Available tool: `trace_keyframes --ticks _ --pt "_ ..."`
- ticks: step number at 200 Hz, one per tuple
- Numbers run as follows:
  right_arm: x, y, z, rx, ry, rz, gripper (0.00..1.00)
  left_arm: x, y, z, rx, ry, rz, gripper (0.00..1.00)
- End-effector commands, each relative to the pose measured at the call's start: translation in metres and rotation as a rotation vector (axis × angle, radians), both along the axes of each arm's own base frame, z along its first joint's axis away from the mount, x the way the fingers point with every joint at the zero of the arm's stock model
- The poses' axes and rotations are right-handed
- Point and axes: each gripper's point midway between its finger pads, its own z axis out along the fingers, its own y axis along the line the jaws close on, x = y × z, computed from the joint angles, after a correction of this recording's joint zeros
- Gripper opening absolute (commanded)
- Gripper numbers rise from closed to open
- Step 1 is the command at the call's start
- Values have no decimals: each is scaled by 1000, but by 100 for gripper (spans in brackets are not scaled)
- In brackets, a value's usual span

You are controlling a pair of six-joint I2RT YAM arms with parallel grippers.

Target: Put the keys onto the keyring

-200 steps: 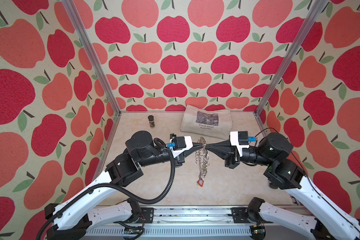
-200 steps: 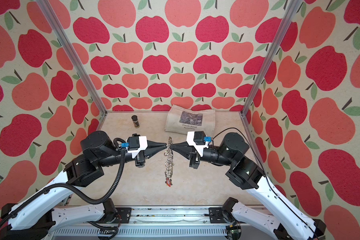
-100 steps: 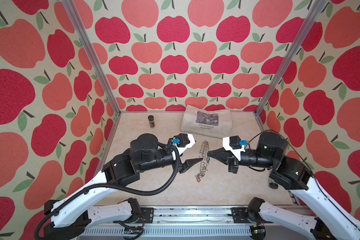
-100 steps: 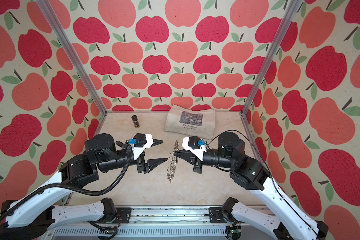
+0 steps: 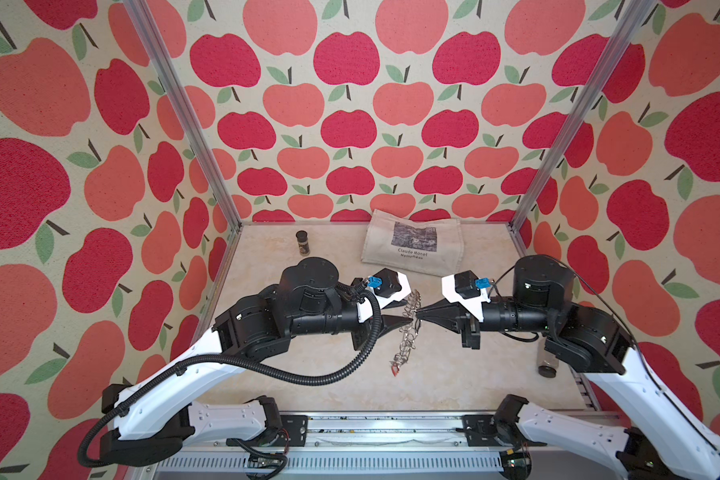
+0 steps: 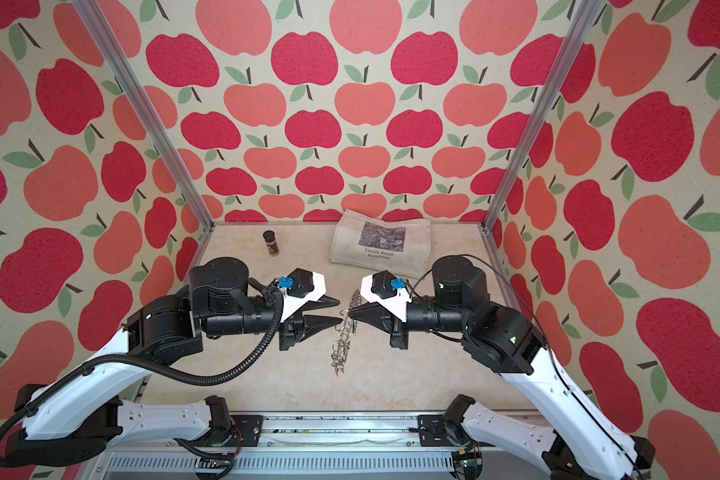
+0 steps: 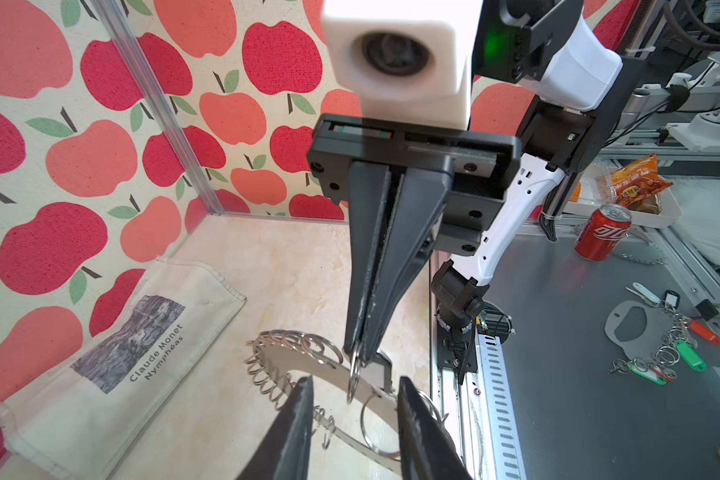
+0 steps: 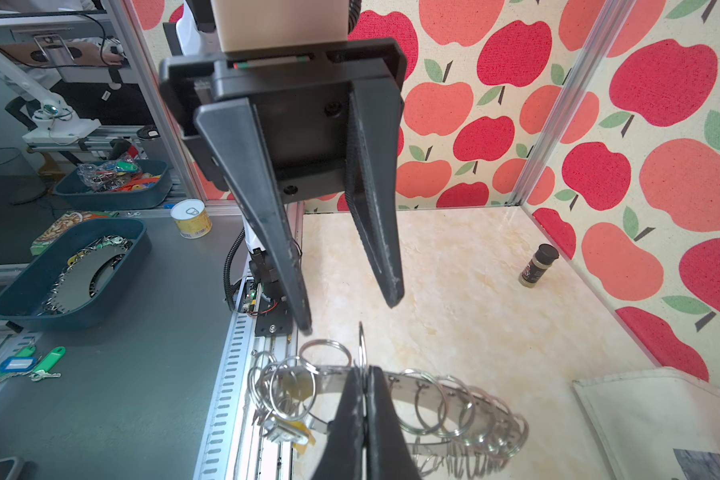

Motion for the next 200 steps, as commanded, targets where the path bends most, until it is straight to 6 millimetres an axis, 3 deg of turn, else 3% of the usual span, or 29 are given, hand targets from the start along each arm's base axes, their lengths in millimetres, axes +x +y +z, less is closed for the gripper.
trace_keyframes --ticks 1,124,200 --pt "-7 -3 15 27 -31 36 0 -8 -1 4 9 -14 -46 30" --pt "-6 -2 13 14 -47 35 0 -8 -5 14 -31 -54 -62 8" --pt "-6 -3 14 19 -49 36 0 -10 -7 17 -45 -57 -83 0"
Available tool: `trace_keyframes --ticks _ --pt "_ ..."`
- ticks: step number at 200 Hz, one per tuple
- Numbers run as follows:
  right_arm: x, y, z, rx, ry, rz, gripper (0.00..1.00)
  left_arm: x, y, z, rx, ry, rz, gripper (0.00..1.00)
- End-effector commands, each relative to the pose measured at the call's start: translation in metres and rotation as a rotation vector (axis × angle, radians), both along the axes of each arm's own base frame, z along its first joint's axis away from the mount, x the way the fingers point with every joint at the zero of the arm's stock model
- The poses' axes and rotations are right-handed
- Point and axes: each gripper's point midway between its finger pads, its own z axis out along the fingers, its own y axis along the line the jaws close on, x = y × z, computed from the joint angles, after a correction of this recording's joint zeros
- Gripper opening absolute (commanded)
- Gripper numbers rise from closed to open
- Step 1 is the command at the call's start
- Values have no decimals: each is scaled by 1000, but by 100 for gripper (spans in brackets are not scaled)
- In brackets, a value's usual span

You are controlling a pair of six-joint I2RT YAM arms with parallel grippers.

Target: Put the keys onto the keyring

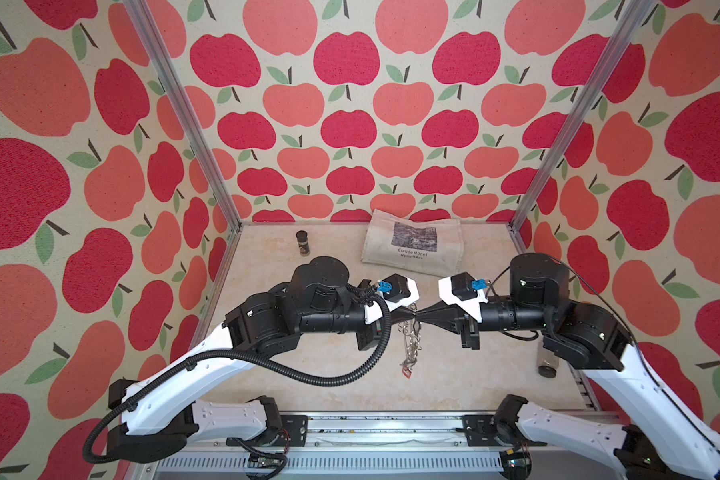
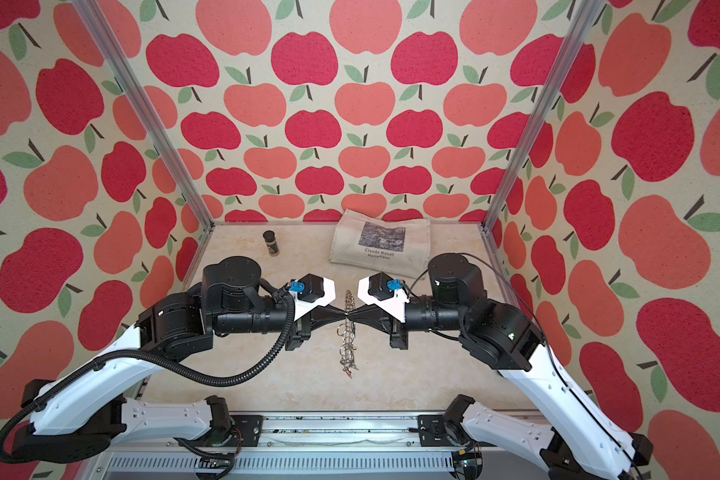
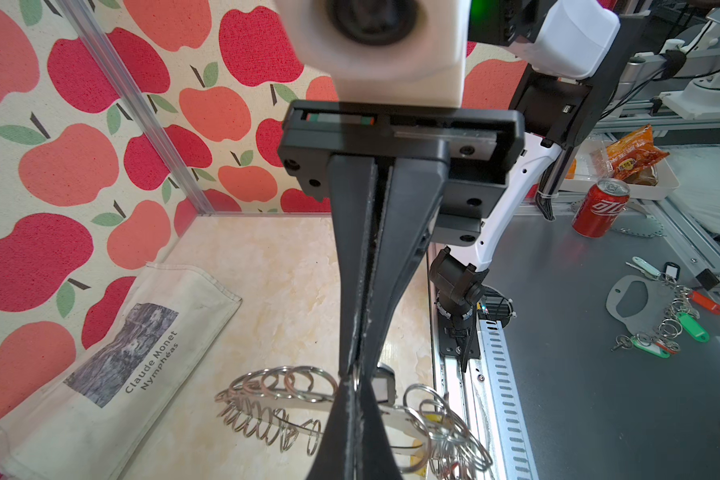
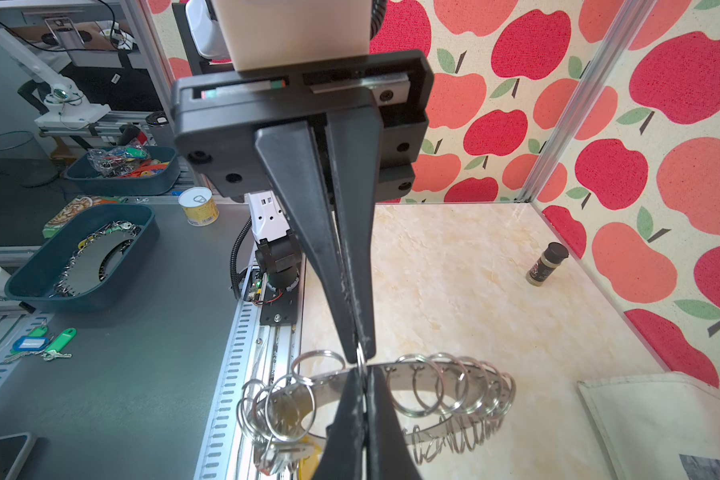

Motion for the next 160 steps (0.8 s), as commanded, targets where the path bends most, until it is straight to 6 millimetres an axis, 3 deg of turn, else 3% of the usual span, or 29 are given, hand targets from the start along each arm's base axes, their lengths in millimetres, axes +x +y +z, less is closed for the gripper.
trace_keyframes --ticks 1,38,93,160 --pt "-4 -3 18 45 -38 12 0 -9 0 23 -67 -24 -43 0" --pt "-5 -4 19 53 -43 9 0 -10 6 32 -120 -61 -37 0" --pt "-6 -7 21 61 -43 -2 24 -15 19 49 -190 -136 -38 0" --pt "-9 -8 35 113 -50 4 28 -17 21 54 -202 -161 -48 0"
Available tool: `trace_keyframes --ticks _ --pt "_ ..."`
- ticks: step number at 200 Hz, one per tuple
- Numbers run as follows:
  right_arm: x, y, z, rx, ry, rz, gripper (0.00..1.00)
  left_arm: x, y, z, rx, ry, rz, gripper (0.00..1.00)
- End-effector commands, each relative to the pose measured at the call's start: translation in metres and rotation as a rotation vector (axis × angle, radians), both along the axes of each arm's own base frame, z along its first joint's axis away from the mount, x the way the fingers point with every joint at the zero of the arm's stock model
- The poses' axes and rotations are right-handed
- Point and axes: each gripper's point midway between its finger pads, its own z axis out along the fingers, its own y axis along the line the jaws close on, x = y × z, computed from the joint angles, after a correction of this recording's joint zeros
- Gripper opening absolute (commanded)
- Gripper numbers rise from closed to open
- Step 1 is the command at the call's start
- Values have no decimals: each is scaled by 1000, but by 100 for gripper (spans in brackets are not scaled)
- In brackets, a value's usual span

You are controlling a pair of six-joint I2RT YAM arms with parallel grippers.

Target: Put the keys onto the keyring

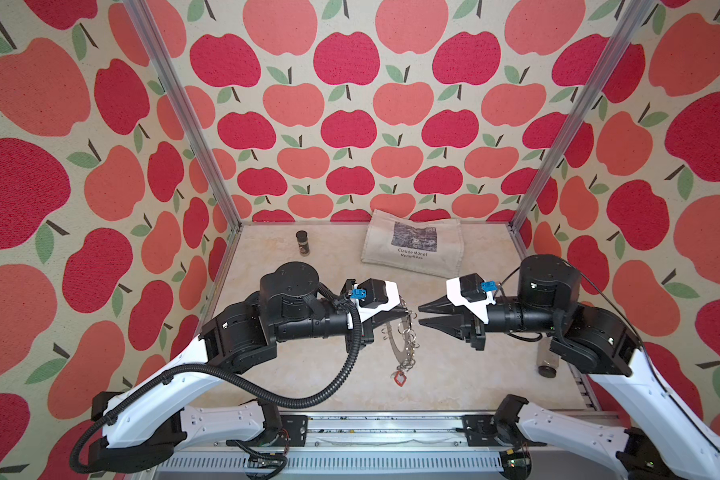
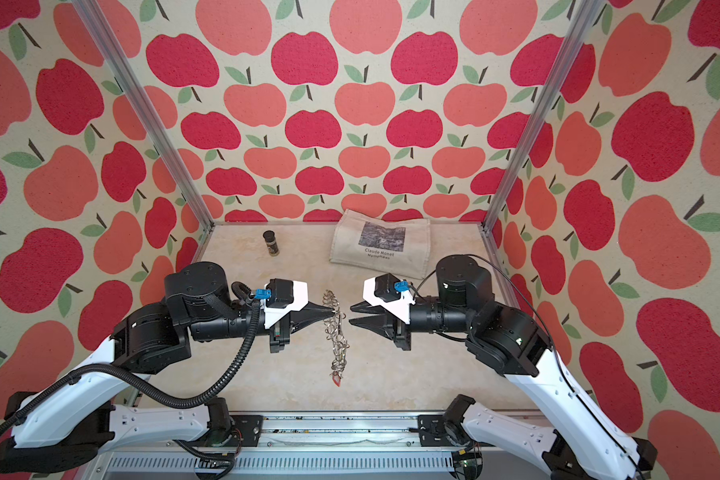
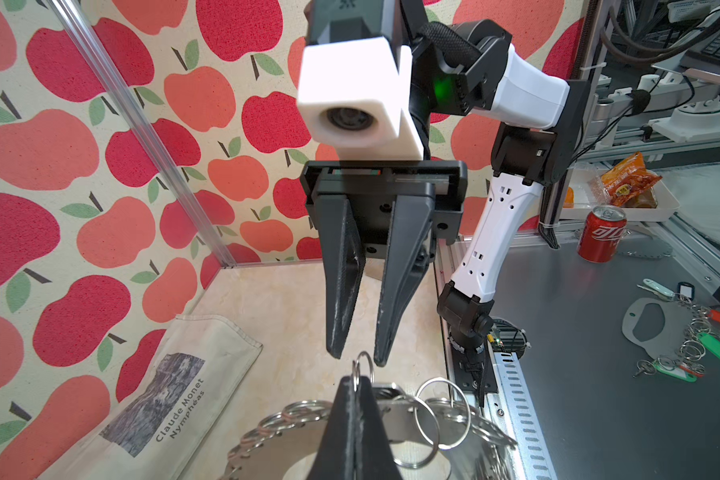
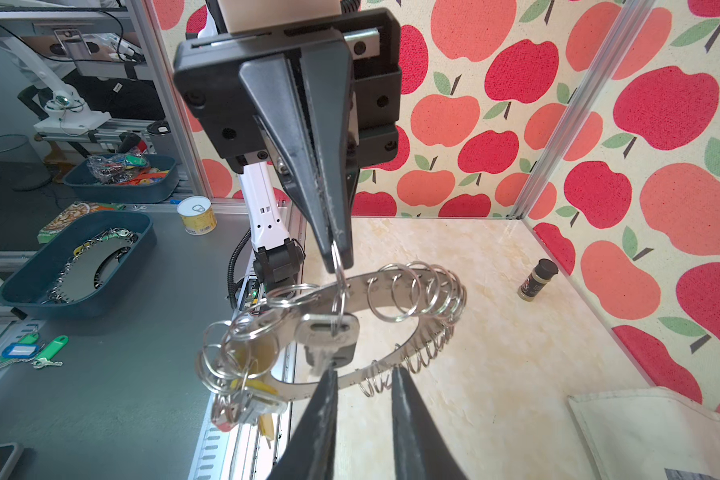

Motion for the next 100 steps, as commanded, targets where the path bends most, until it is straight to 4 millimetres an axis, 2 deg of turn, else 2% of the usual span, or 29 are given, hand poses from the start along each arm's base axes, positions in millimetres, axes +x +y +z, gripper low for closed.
trace_keyframes --ticks 1,47,100 --pt "-5 -4 24 73 -19 3 28 -5 1 21 -67 -49 -26 0" --pt "-10 0 38 127 9 38 30 -6 0 20 -66 -56 -32 0" --pt "-13 5 36 129 36 73 25 -7 2 23 -74 -71 -25 0"
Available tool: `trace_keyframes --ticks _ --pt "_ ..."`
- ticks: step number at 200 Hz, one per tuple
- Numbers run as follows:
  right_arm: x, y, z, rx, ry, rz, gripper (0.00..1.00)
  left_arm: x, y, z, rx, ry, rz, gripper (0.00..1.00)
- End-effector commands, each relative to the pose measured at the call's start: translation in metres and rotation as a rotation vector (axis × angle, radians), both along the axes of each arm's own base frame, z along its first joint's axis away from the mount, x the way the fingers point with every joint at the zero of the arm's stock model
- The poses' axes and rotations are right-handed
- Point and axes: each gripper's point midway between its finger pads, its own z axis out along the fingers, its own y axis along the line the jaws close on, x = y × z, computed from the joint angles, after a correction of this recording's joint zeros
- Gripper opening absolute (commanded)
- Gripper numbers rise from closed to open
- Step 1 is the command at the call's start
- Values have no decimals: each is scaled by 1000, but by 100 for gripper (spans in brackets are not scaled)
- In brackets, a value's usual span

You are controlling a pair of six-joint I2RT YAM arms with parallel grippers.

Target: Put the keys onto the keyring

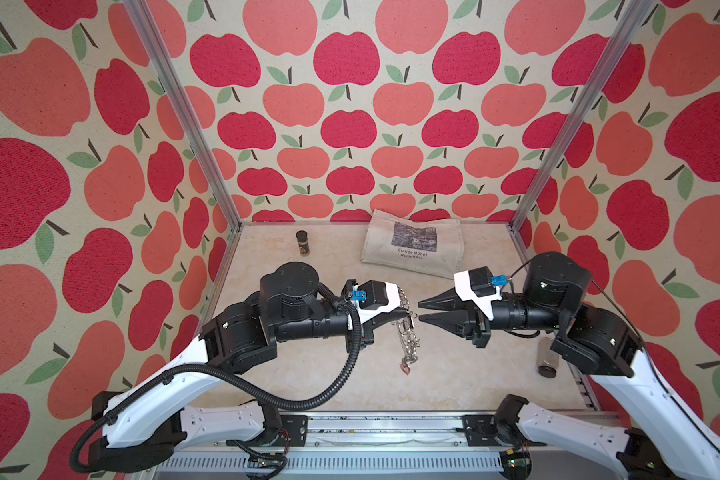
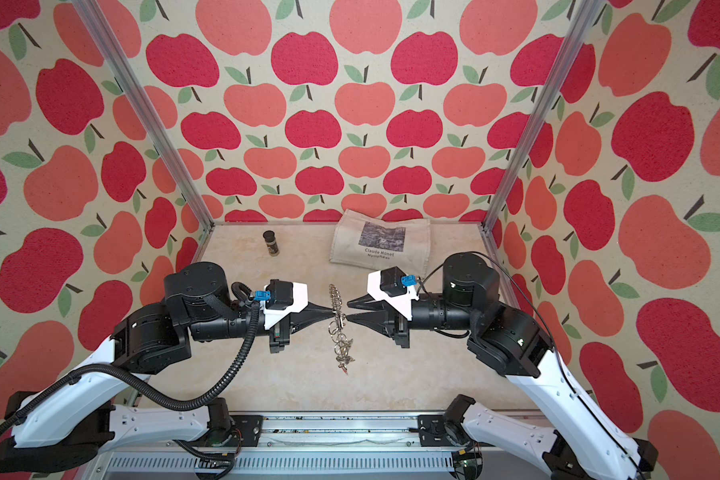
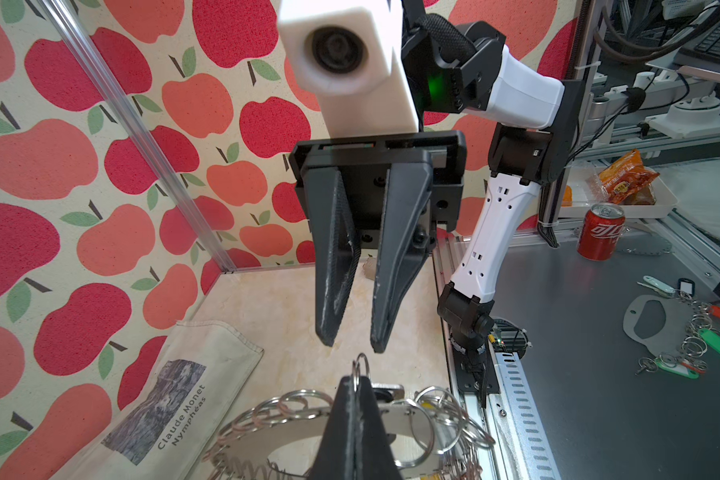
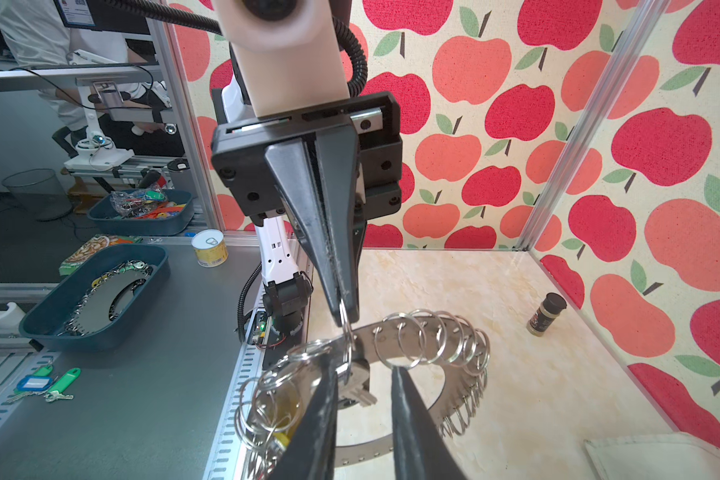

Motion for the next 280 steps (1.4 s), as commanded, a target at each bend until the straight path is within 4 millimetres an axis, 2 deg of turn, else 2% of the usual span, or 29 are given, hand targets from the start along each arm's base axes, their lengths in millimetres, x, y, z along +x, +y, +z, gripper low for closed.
trace_keyframes --ticks 1,40,99,197,255,280 --pt "-7 1 12 36 13 37 25 -4 3 21 -70 -58 -13 0" --pt "-7 5 8 24 30 50 24 -5 3 23 -77 -71 -12 0" --pt "-8 5 5 19 32 49 0 -4 5 28 -98 -96 0 0" --pt "-7 15 -13 29 84 65 0 -3 13 56 -249 -173 28 0" --pt "-5 26 -12 61 93 86 0 -5 7 53 -268 -154 4 0" --pt "-5 20 -8 65 65 64 9 -4 8 50 -260 -151 11 0"
